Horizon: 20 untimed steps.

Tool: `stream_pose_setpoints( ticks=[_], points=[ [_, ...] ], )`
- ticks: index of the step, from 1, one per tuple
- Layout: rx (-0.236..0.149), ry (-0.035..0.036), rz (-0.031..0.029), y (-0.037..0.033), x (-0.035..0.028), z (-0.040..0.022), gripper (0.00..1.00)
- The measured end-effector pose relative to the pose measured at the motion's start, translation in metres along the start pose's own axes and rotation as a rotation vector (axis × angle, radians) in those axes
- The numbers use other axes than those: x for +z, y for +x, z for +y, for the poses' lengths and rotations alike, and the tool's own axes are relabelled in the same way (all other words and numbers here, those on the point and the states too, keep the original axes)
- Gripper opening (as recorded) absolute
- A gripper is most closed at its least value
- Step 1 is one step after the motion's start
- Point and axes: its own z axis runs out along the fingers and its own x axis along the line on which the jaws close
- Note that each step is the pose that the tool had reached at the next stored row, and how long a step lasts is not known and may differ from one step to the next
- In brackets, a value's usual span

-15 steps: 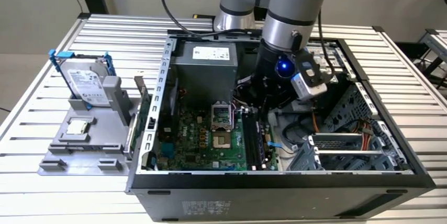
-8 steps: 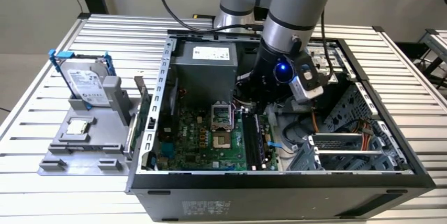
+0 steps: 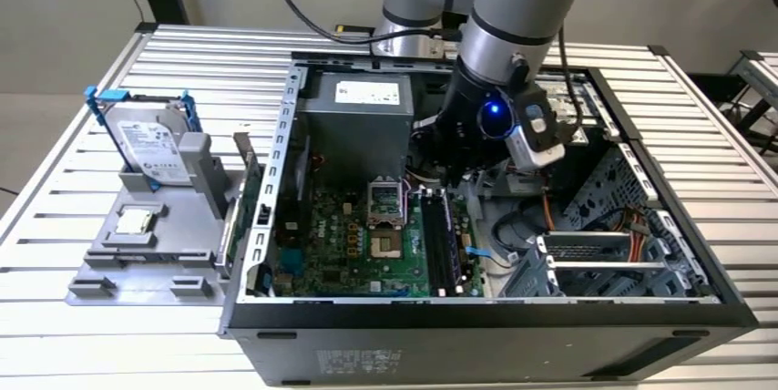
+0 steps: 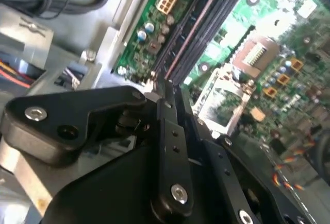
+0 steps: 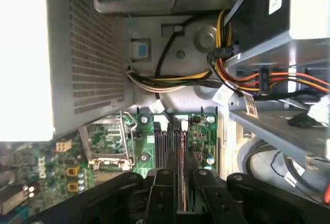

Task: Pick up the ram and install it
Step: 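Insert the ram into the slot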

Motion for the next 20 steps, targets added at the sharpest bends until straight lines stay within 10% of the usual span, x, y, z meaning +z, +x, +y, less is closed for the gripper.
stream_pose_setpoints(
  ticks=[4, 7, 8, 20],
  points=[
    [0.0, 0.0002, 0.0006, 0.0008, -0.0171, 0.0001, 1.0],
    [0.0, -0.0001, 0.0005, 0.0009, -0.0184, 0.0001, 1.0],
    [0.0, -0.0003, 0.0005, 0.0009, -0.0183, 0.0001, 0.0],
    [-0.001, 0.0001, 0.0006, 0.0009, -0.0185, 0.0, 0.0]
  ],
)
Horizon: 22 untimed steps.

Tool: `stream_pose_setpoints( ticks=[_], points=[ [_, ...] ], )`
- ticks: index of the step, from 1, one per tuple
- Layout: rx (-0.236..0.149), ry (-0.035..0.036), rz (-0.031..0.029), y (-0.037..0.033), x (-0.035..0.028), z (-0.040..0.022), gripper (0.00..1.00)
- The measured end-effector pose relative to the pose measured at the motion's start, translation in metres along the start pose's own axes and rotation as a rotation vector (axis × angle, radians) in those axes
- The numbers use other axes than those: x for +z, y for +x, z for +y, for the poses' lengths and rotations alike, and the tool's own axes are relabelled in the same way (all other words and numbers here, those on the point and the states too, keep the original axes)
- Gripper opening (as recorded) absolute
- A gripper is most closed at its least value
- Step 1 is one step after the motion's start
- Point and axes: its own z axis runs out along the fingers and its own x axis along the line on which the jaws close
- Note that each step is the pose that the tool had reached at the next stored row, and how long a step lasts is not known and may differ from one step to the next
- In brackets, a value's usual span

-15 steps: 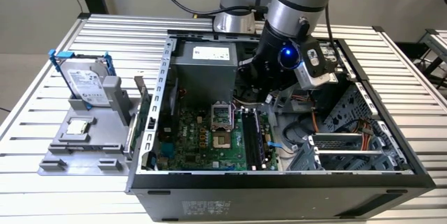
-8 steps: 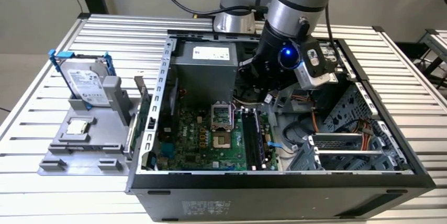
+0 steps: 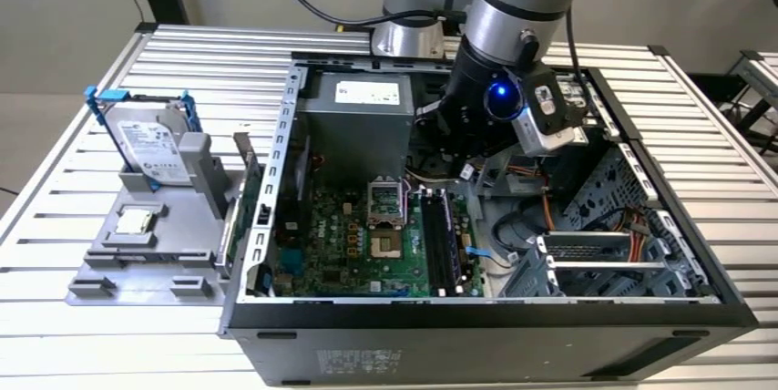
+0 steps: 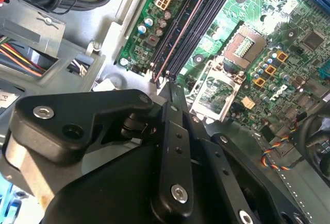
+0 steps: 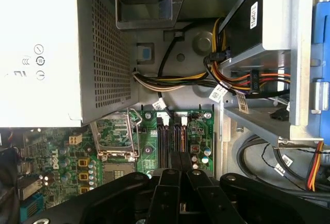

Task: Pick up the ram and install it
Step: 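Insert the ram into the slot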

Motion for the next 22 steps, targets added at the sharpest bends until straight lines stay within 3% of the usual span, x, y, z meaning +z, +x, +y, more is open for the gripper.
stream_pose_setpoints(
  ticks=[6, 9, 15, 22],
  points=[
    [0.0, 0.0001, 0.0002, -0.0002, 0.0, -0.0003, 0.0],
    [0.0, 0.0, 0.0073, -0.004, -0.0003, -0.0035, 0.0],
    [0.0, 0.0001, 0.0156, -0.0113, -0.0008, -0.0129, 0.0],
    [0.0, -0.0002, 0.0163, -0.0125, -0.001, -0.0291, 0.0]
  ],
)
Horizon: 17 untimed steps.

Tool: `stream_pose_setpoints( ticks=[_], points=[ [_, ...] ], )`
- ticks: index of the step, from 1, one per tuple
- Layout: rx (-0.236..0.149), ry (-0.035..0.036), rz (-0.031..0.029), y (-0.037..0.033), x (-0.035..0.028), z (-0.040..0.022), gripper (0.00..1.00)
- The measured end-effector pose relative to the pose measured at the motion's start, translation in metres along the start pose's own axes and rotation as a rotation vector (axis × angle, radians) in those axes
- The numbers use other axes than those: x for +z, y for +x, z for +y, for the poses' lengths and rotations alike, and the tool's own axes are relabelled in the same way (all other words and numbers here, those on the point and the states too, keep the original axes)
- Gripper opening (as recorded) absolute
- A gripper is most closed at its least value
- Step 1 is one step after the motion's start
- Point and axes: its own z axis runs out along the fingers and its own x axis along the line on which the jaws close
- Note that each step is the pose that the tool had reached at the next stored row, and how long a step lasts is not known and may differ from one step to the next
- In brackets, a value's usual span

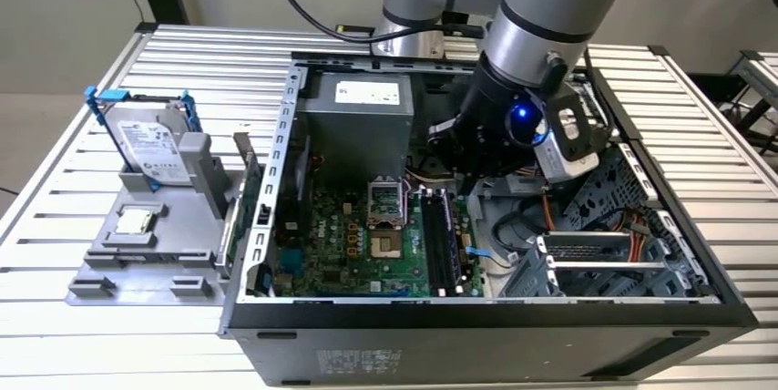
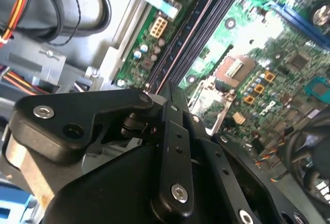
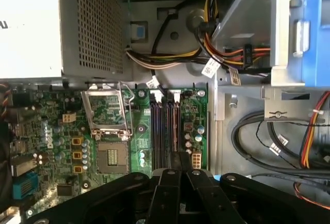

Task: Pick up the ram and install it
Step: 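Insert the ram into the slot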

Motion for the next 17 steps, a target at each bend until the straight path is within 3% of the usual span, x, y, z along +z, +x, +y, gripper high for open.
stream_pose_setpoints(
  ticks=[7, 17],
  points=[
    [-0.006, 0.0007, 0.0002, 0.0, -0.0001, -0.0005, 0.0],
    [-0.152, 0.0127, 0.0017, 0.0, 0.0, -0.0005, 0.0]
  ],
)
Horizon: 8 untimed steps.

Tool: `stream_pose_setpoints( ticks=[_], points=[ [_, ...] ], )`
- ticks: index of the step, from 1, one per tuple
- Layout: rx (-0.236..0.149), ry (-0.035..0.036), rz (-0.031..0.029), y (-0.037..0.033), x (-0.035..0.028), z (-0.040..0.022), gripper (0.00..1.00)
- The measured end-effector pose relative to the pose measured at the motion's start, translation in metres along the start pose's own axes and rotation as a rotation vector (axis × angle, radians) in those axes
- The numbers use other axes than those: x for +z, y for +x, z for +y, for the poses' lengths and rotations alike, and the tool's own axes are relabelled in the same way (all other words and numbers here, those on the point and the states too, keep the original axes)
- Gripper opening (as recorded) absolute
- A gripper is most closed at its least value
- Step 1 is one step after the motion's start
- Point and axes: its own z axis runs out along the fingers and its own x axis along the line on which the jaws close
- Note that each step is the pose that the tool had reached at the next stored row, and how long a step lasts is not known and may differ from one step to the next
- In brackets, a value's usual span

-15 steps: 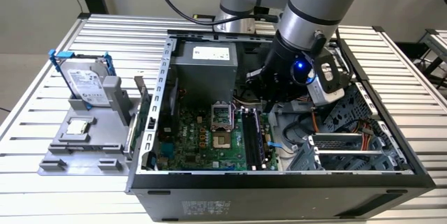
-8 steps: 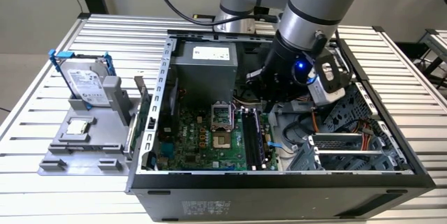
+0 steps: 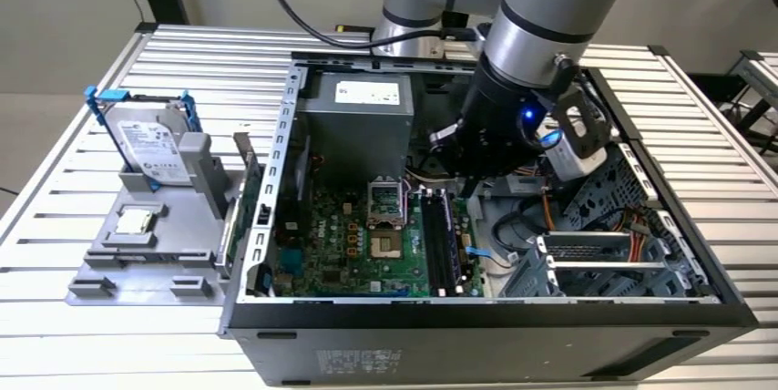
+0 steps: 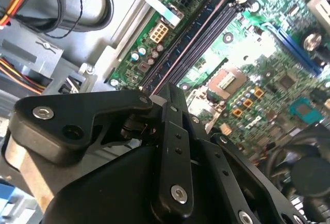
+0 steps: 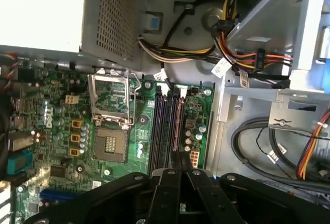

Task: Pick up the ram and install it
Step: 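Insert the ram into the slot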

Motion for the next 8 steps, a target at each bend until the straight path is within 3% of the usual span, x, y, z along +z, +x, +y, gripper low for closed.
stream_pose_setpoints(
  ticks=[8],
  points=[
    [-0.102, 0.0103, 0.0012, 0.0003, 0.0, 0.0001, 0.0]
  ],
)
